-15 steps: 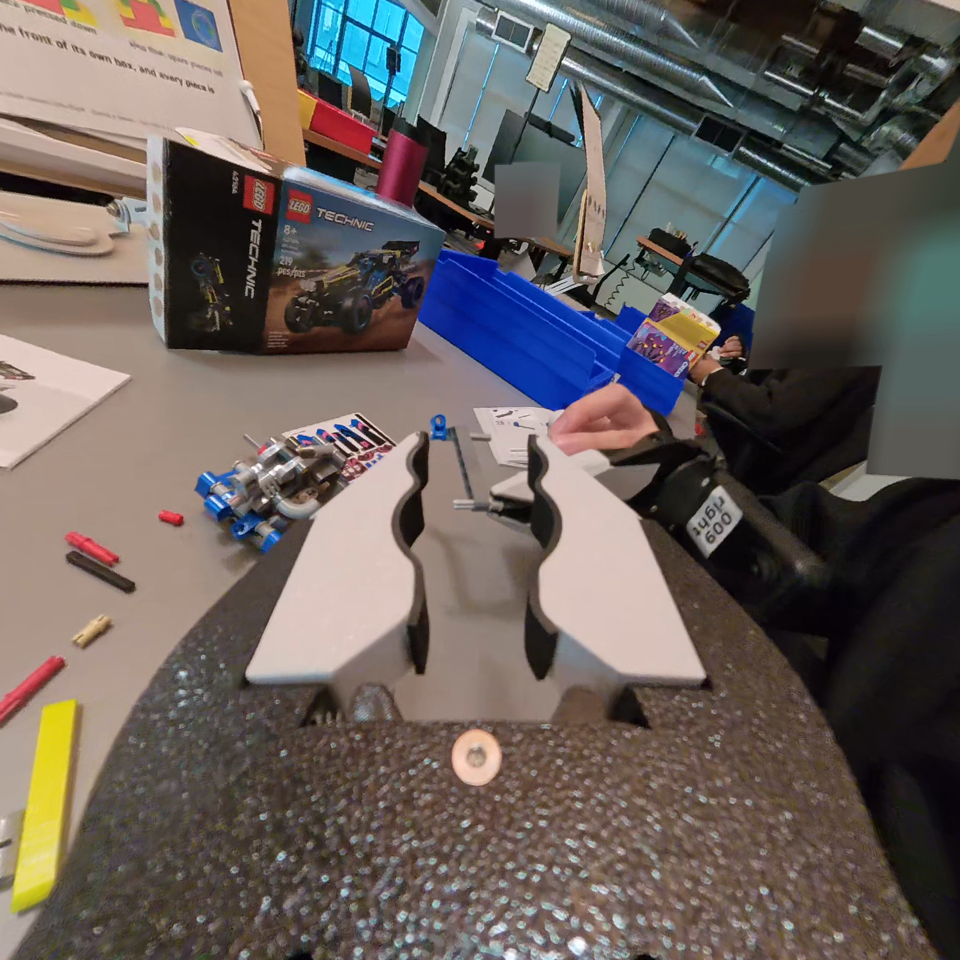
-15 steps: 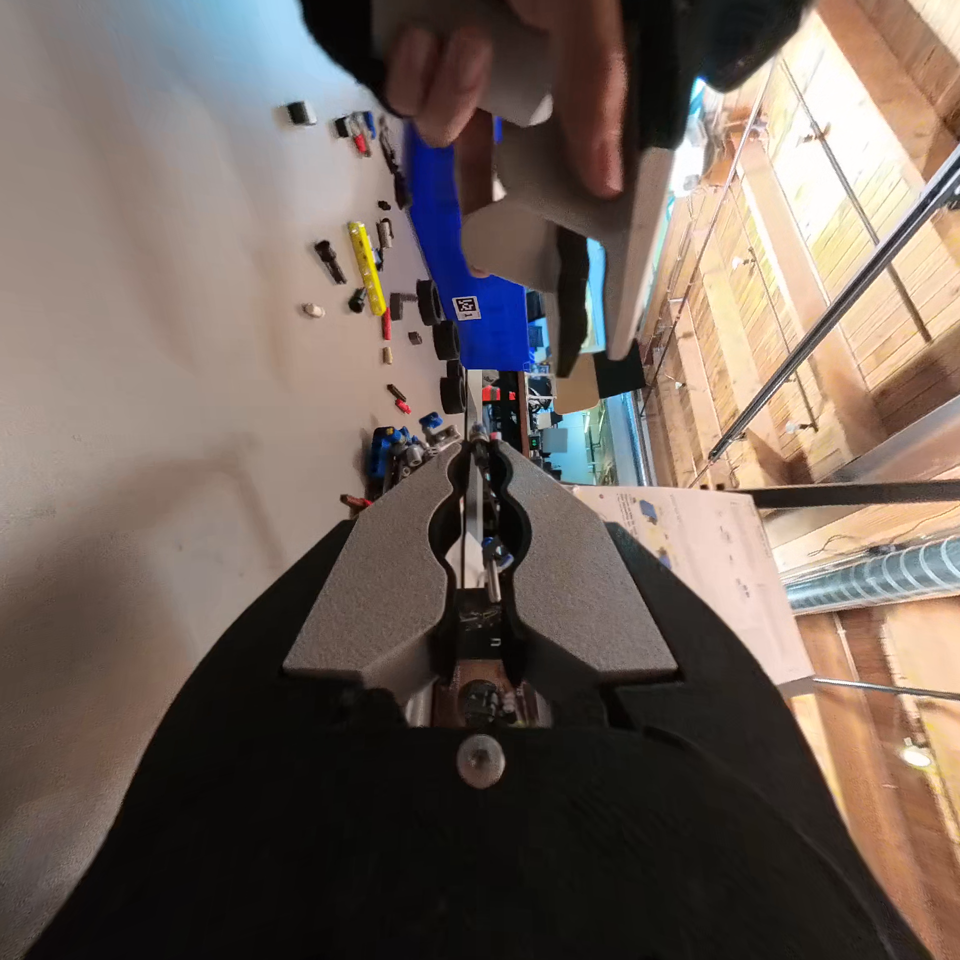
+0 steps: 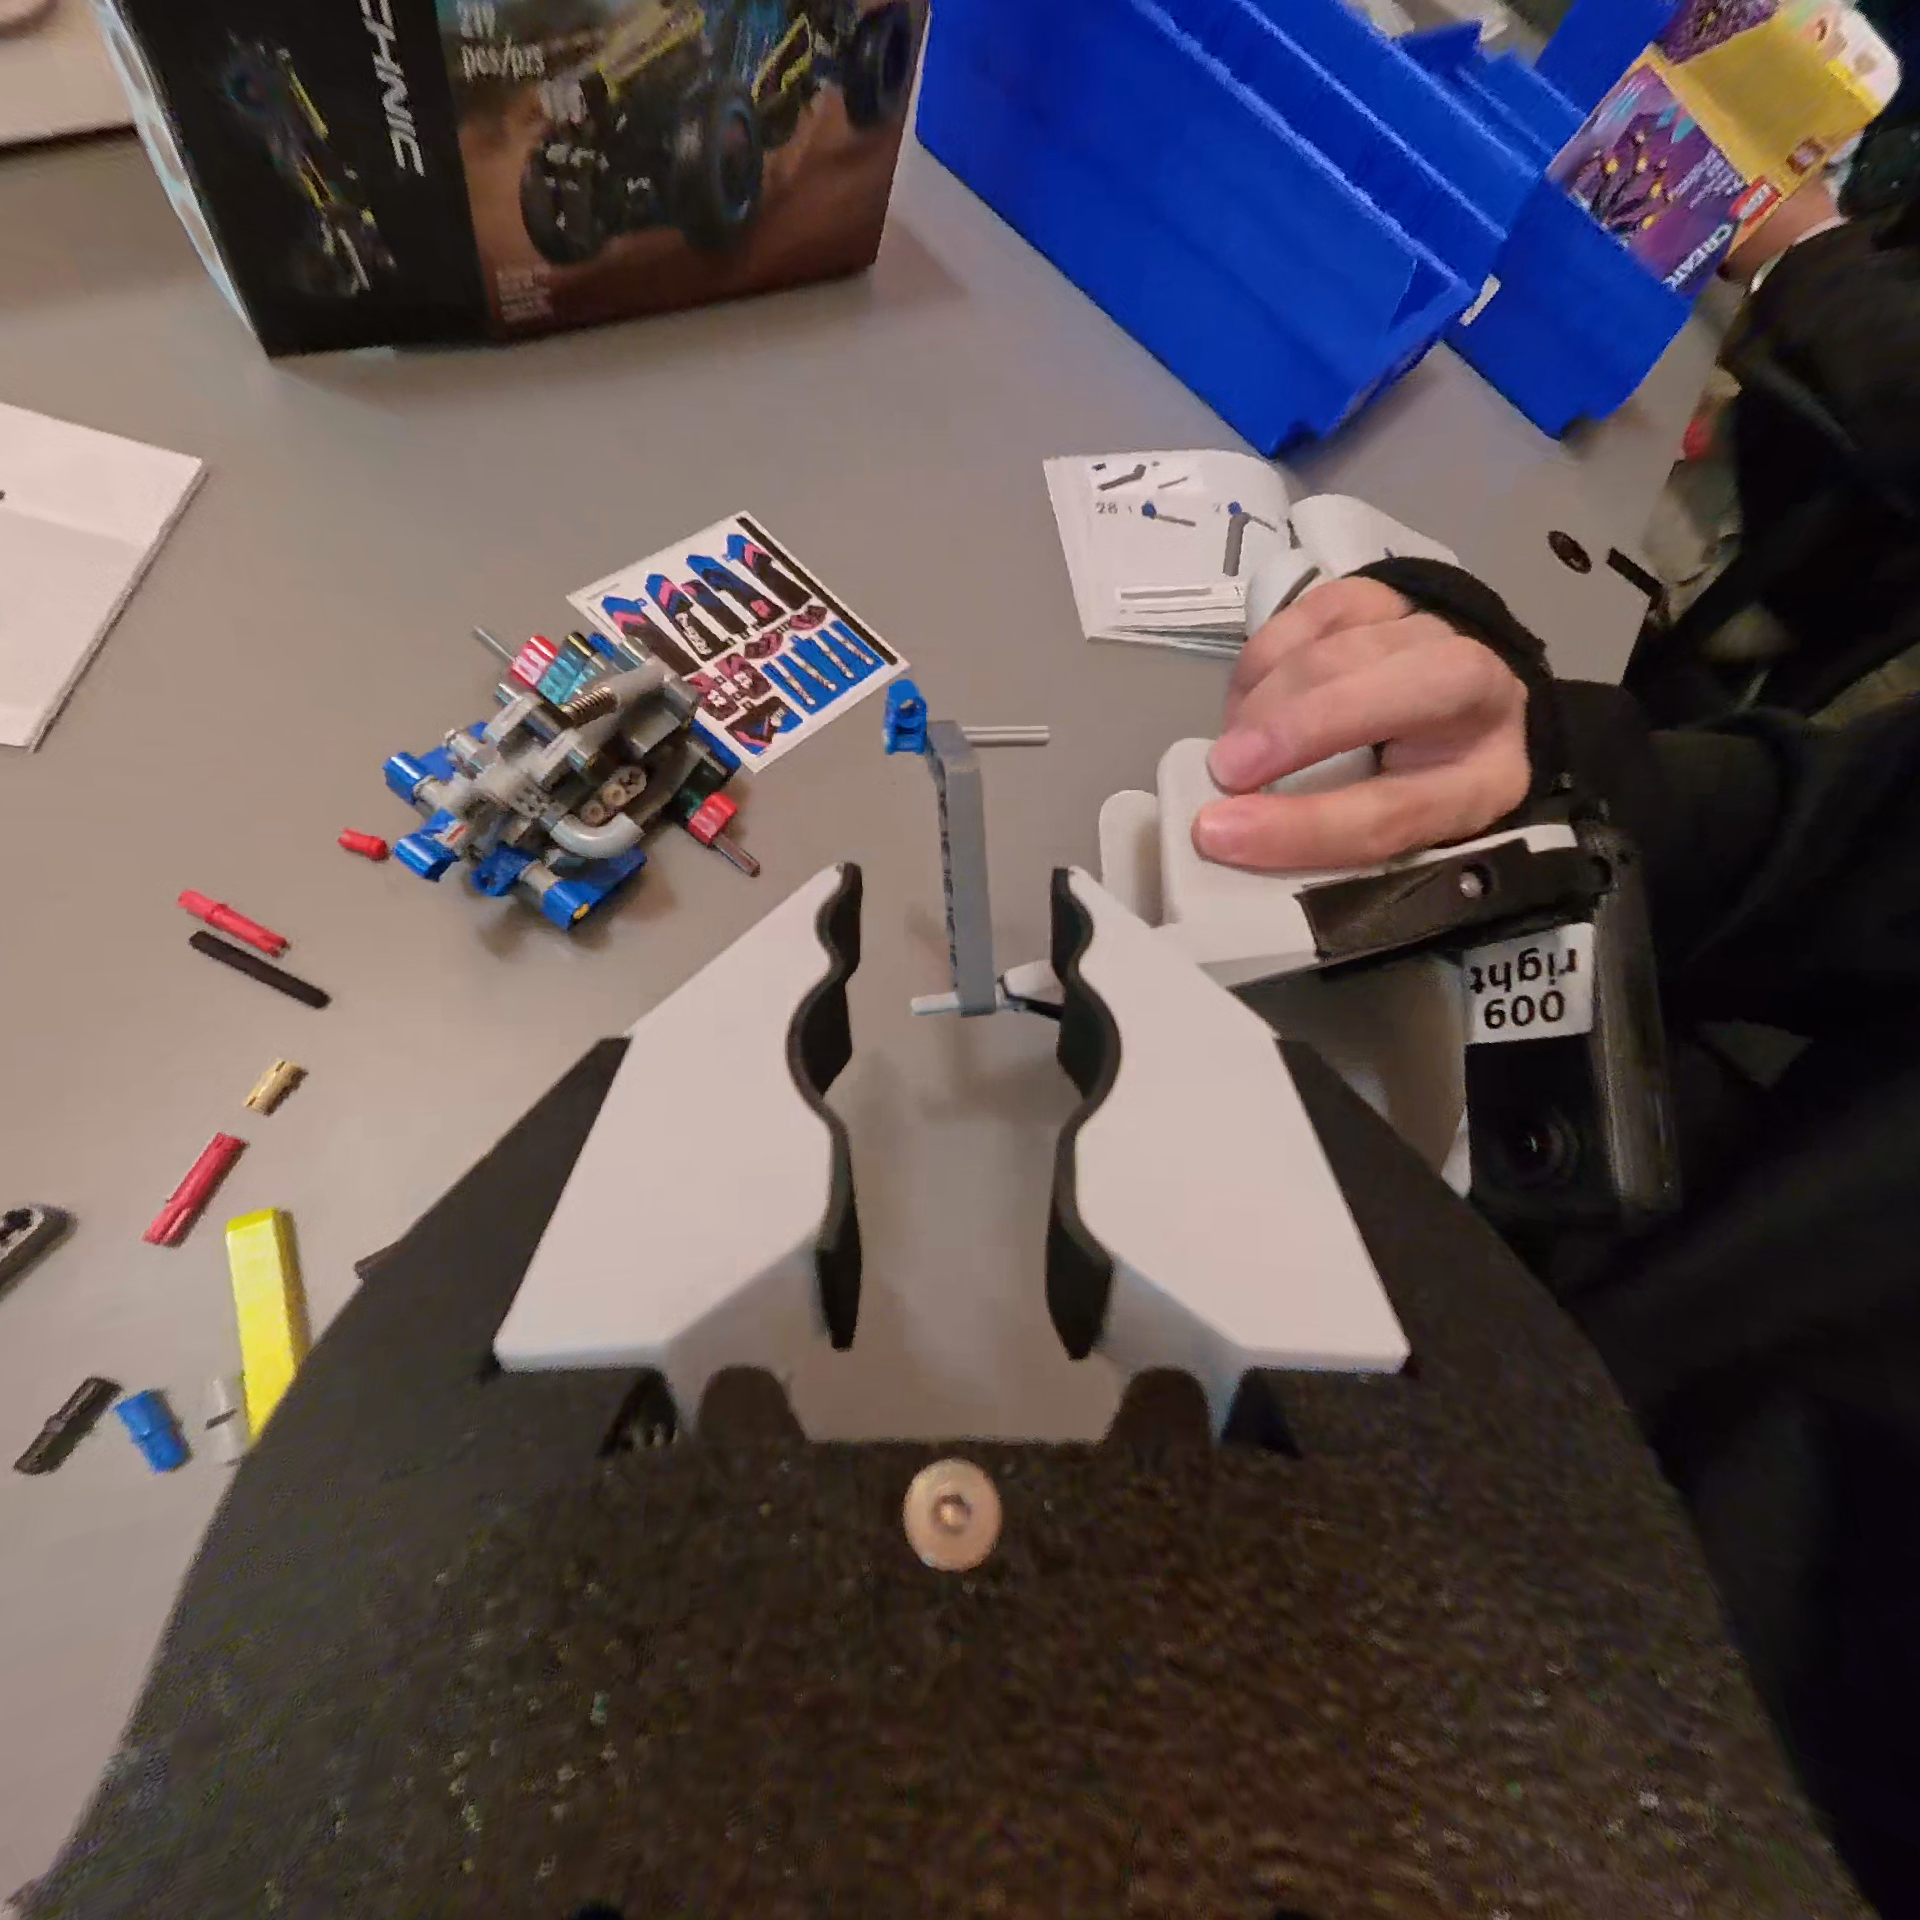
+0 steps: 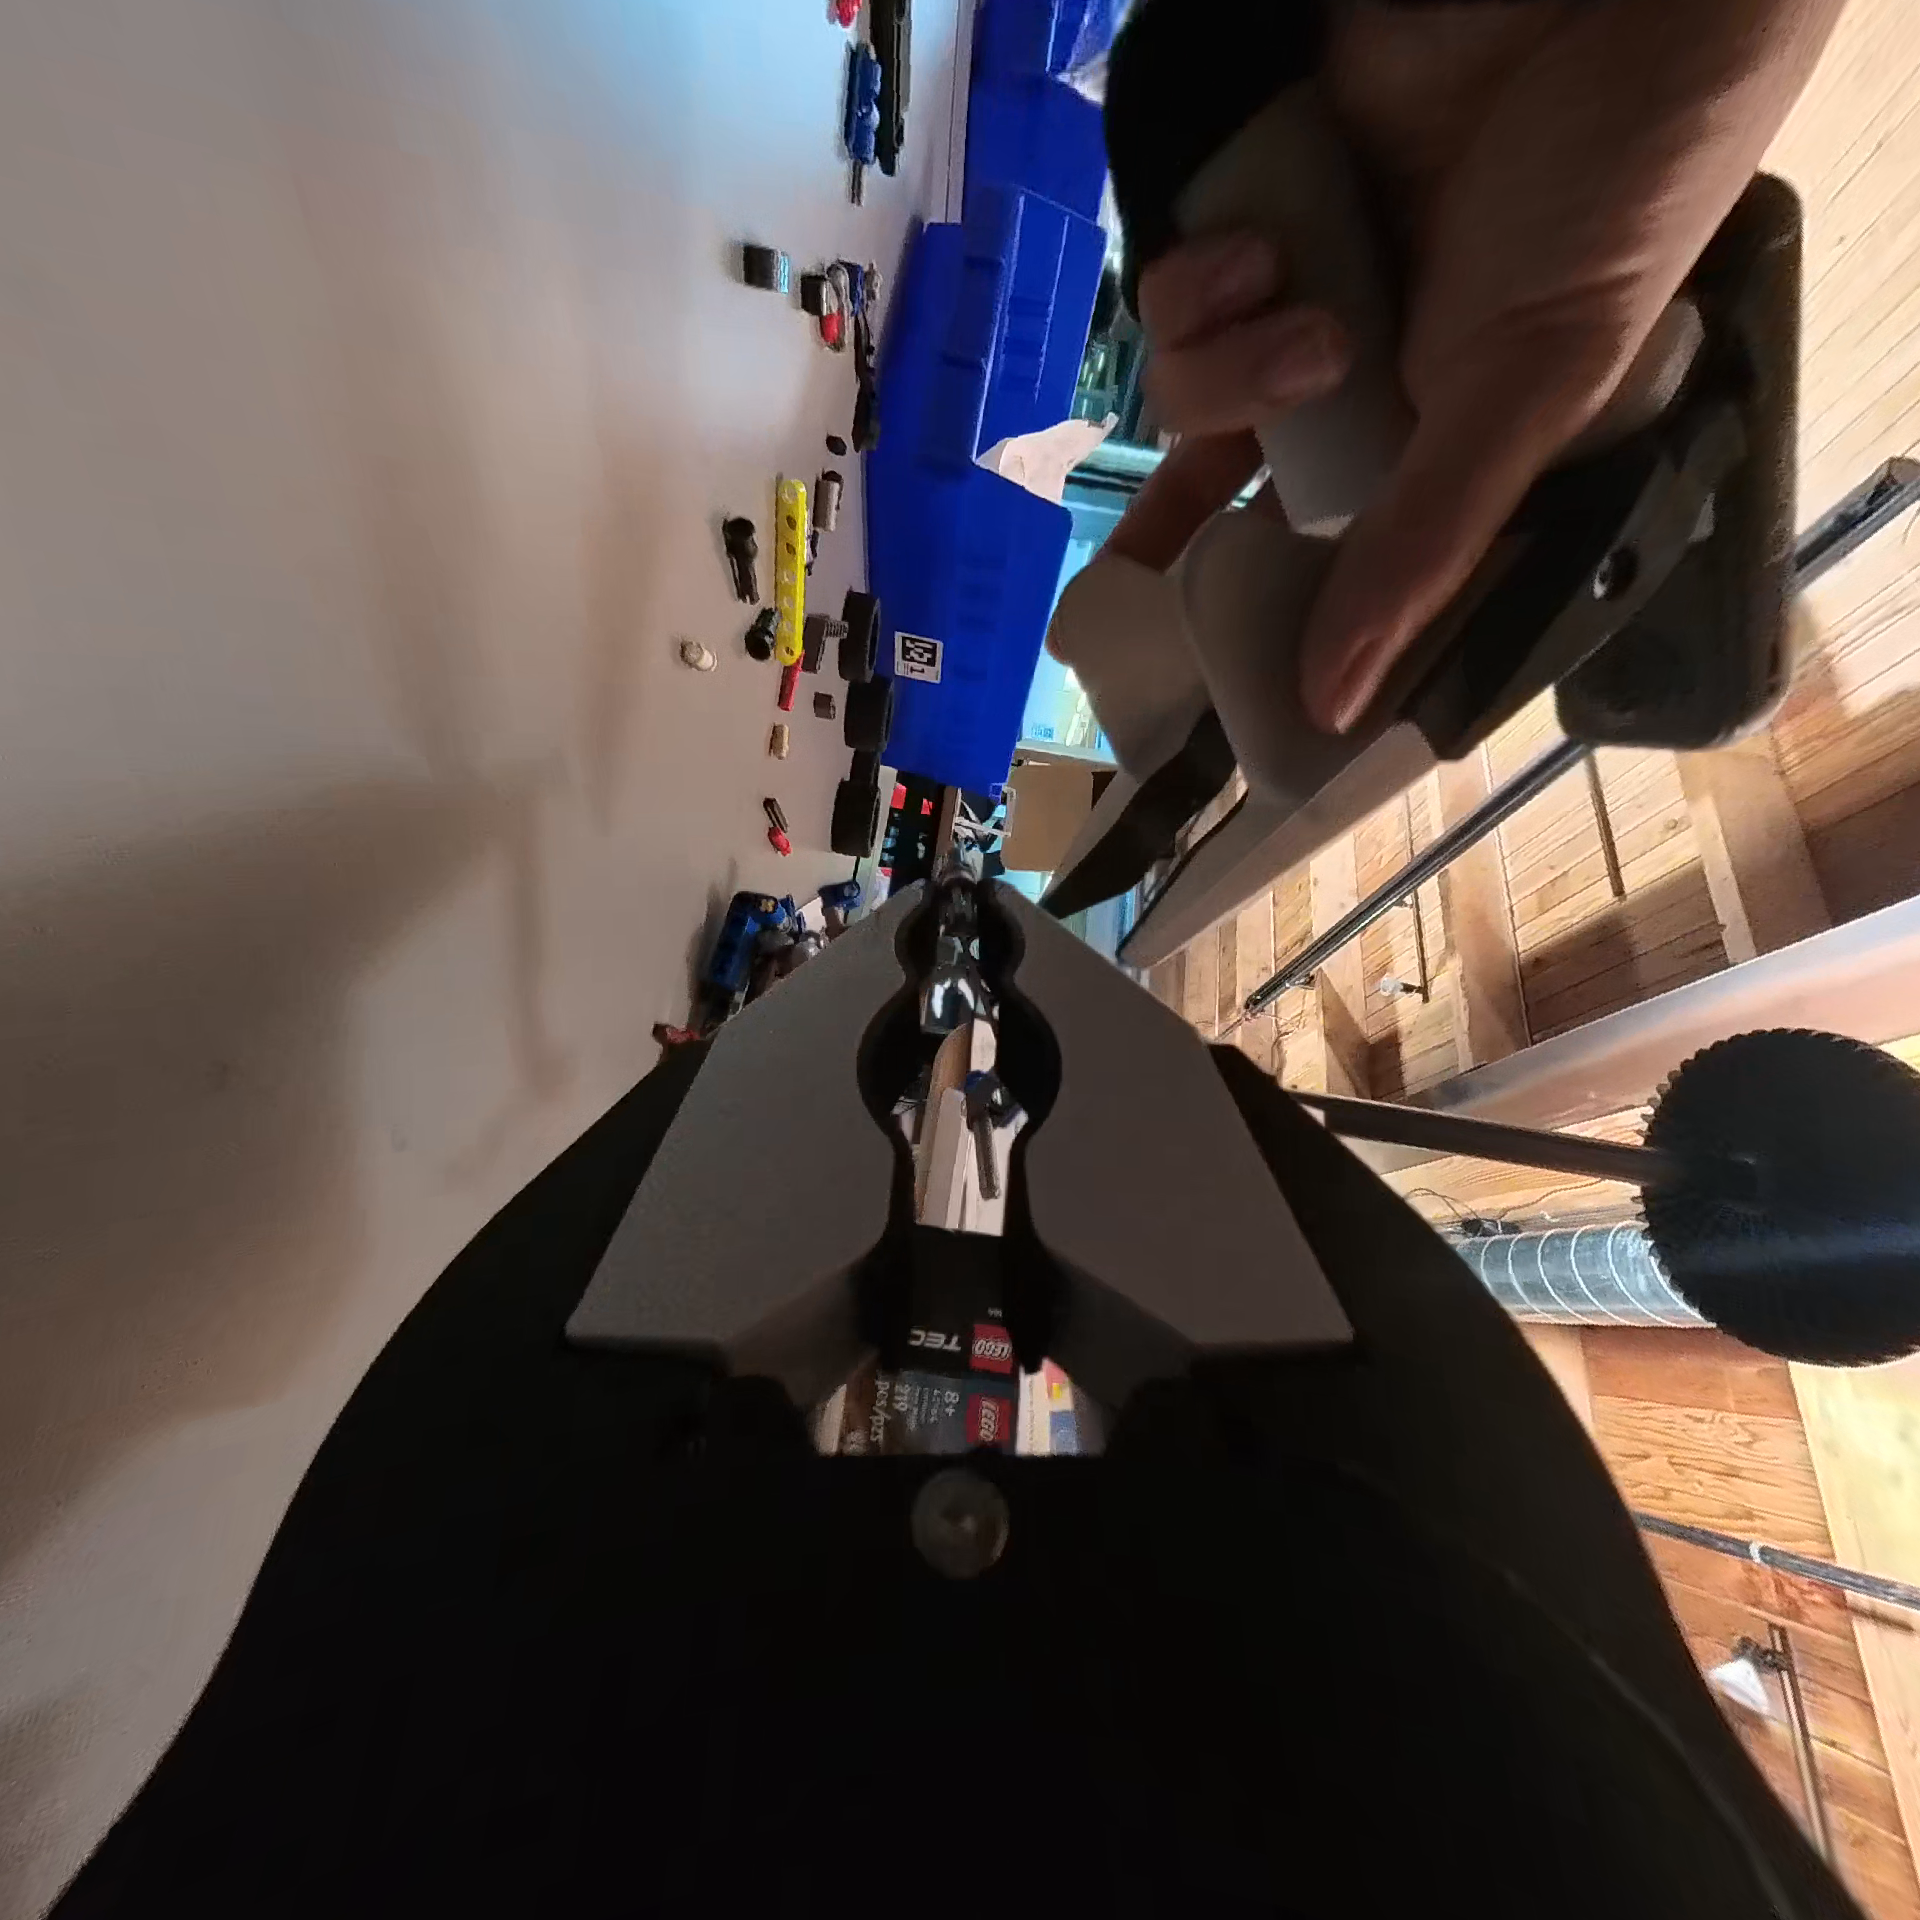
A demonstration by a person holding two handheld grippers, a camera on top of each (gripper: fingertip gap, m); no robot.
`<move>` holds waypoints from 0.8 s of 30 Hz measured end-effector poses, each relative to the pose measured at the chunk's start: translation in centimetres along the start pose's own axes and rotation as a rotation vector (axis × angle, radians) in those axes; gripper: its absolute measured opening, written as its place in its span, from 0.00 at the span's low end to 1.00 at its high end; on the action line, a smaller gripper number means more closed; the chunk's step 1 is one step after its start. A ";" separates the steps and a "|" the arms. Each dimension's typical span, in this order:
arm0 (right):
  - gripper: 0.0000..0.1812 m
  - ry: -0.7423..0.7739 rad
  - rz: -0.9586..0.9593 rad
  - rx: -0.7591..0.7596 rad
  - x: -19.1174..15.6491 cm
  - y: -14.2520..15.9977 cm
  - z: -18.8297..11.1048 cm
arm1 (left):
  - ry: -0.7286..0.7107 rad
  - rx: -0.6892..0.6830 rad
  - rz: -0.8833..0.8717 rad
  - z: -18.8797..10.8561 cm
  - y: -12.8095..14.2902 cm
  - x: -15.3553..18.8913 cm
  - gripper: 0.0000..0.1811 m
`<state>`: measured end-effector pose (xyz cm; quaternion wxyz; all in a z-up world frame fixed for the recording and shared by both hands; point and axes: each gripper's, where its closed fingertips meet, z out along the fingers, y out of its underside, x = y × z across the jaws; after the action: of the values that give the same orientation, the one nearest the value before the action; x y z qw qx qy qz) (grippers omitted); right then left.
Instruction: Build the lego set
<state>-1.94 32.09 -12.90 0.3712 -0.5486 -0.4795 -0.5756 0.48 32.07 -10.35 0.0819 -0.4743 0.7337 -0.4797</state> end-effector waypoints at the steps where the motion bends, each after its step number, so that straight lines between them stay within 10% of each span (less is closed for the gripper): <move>1: 0.02 0.000 -0.010 0.003 0.0 -0.1 0.0 | 0.006 -0.015 -0.006 0.3 0.1 0.0 0.19; 13: 0.09 -0.062 0.117 0.014 -0.8 0.6 0.3 | -0.148 -0.053 0.107 3.0 0.9 -1.9 0.03; 24: 0.21 -0.038 1.101 0.302 4.1 4.0 -1.9 | -0.302 0.245 0.171 -1.2 -3.0 -5.4 0.03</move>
<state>0.81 29.62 -8.16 0.6821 -0.6685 -0.2064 -0.2124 4.57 36.73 -9.14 0.2885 -0.4632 0.6868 -0.4801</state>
